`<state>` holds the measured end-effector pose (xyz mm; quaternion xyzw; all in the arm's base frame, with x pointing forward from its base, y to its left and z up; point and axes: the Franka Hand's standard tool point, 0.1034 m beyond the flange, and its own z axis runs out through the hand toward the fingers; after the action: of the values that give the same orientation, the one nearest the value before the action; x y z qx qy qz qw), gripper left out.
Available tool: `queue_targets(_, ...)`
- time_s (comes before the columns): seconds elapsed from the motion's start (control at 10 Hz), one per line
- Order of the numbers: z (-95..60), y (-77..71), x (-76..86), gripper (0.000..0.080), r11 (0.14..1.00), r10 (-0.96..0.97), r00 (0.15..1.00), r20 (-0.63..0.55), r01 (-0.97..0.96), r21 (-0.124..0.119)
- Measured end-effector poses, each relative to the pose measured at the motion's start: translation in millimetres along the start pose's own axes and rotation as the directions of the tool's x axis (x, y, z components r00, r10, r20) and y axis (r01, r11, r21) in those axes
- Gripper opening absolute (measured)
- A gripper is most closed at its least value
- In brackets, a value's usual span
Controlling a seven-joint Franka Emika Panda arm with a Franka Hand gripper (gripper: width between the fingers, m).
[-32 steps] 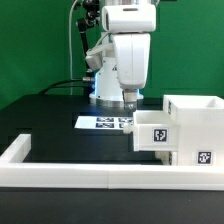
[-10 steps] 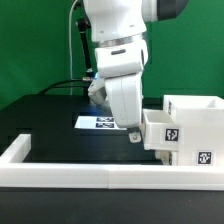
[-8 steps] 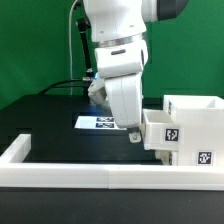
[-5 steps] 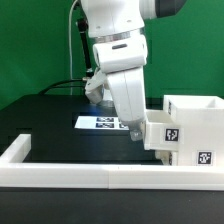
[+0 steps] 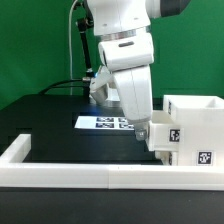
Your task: Assemble drawer
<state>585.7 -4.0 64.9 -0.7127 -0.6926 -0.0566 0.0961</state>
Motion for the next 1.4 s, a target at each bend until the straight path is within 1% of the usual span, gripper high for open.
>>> queue_targets(0.1, 0.9, -0.5, 4.9, 0.0648, 1.0, 0.015, 1.0, 0.002, -0.015, 0.002)
queue_targets(0.4, 0.3, -0.5, 8.1, 0.0648, 1.0, 0.021, 0.999, 0.03, -0.021, 0.0)
queue_targets(0.6, 4.6, -1.8, 6.9, 0.0648, 0.999, 0.022, 0.999, 0.033, -0.022, -0.025)
queue_targets(0.8, 3.2, -2.5, 7.8, 0.0648, 0.998, 0.029, 0.999, 0.044, -0.026, -0.063)
queue_targets(0.9, 1.1, -4.5, 8.8, 0.0648, 0.997, 0.03, 0.998, 0.046, -0.027, -0.067)
queue_targets(1.1, -2.2, -5.5, 4.7, 0.0648, 0.997, 0.036, 0.998, 0.045, -0.033, -0.065)
queue_targets(1.3, -0.4, -6.0, 4.9, 0.0648, 0.997, 0.036, 0.998, 0.044, -0.033, -0.063)
queue_targets(1.4, -0.1, -5.5, 2.9, 0.0648, 0.998, 0.021, 0.999, 0.045, -0.018, -0.057)
